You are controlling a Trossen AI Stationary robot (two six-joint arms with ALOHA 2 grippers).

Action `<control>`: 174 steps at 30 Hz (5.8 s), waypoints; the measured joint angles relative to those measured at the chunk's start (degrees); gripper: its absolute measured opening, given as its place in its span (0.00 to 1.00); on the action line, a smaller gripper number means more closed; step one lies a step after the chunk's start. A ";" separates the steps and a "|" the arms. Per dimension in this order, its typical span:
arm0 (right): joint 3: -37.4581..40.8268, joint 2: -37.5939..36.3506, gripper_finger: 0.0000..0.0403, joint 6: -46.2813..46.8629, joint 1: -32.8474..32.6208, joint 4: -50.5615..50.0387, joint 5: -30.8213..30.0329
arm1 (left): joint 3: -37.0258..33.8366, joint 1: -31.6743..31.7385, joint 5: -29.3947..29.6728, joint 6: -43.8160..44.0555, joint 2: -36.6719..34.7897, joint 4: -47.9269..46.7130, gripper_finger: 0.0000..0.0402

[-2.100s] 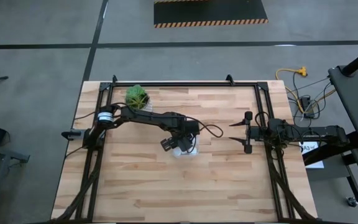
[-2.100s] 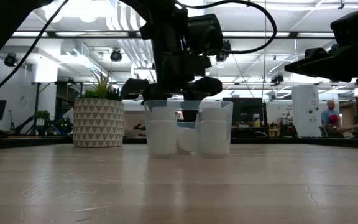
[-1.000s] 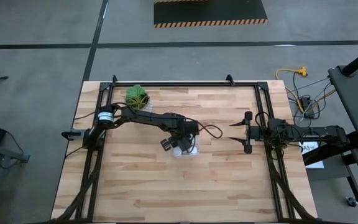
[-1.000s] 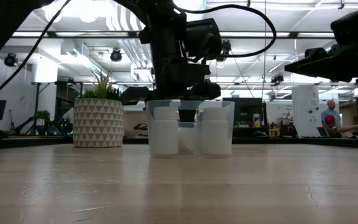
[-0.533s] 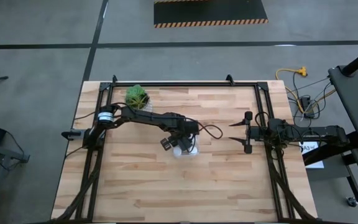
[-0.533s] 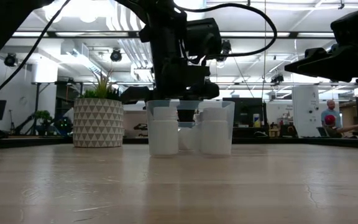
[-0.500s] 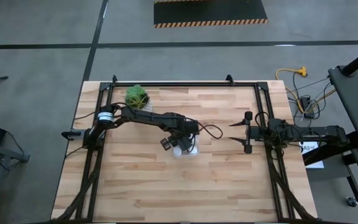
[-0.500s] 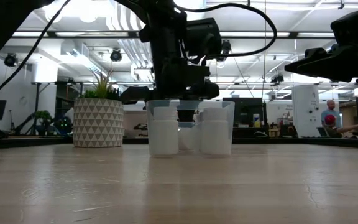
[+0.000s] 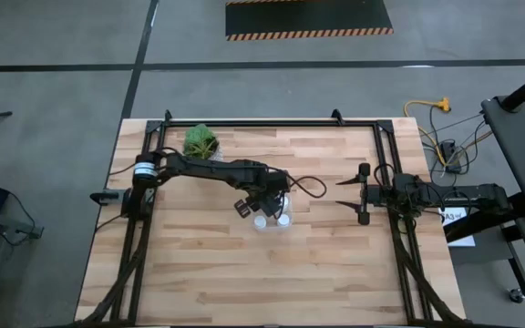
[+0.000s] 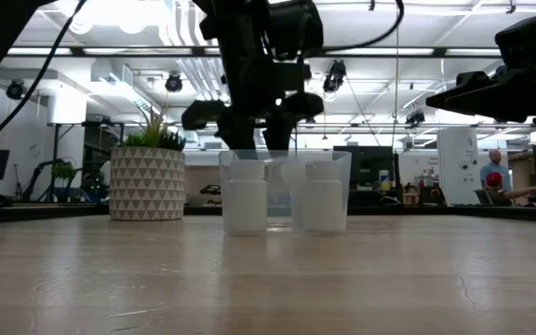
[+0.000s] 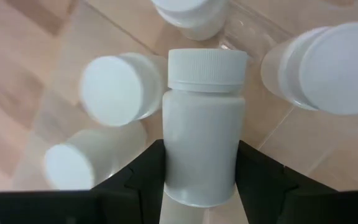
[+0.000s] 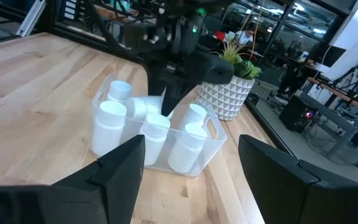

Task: Pick and place pill bottles into a basket
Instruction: Adjust the white pill bottle

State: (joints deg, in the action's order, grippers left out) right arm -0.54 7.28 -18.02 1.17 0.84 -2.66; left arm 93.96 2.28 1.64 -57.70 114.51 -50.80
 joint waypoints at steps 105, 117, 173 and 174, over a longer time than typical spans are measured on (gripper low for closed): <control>-36.43 79.09 0.62 7.89 -0.02 31.63 -0.39 | -1.91 -0.02 7.44 41.04 -12.21 -0.72 0.37; -36.52 79.46 0.45 7.32 0.04 31.50 -2.09 | -1.91 -0.02 7.44 41.10 -12.15 -0.30 0.37; -79.26 82.03 0.35 6.93 5.44 -42.39 9.38 | -53.56 -0.42 7.94 45.35 -59.96 55.68 0.69; -80.04 82.72 0.35 6.96 5.75 -43.39 10.04 | -54.65 -0.40 8.00 45.36 -60.46 56.18 0.69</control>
State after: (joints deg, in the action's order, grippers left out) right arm -80.57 90.00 -11.06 6.92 -42.55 7.39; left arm 39.31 1.88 9.64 -12.34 54.05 5.38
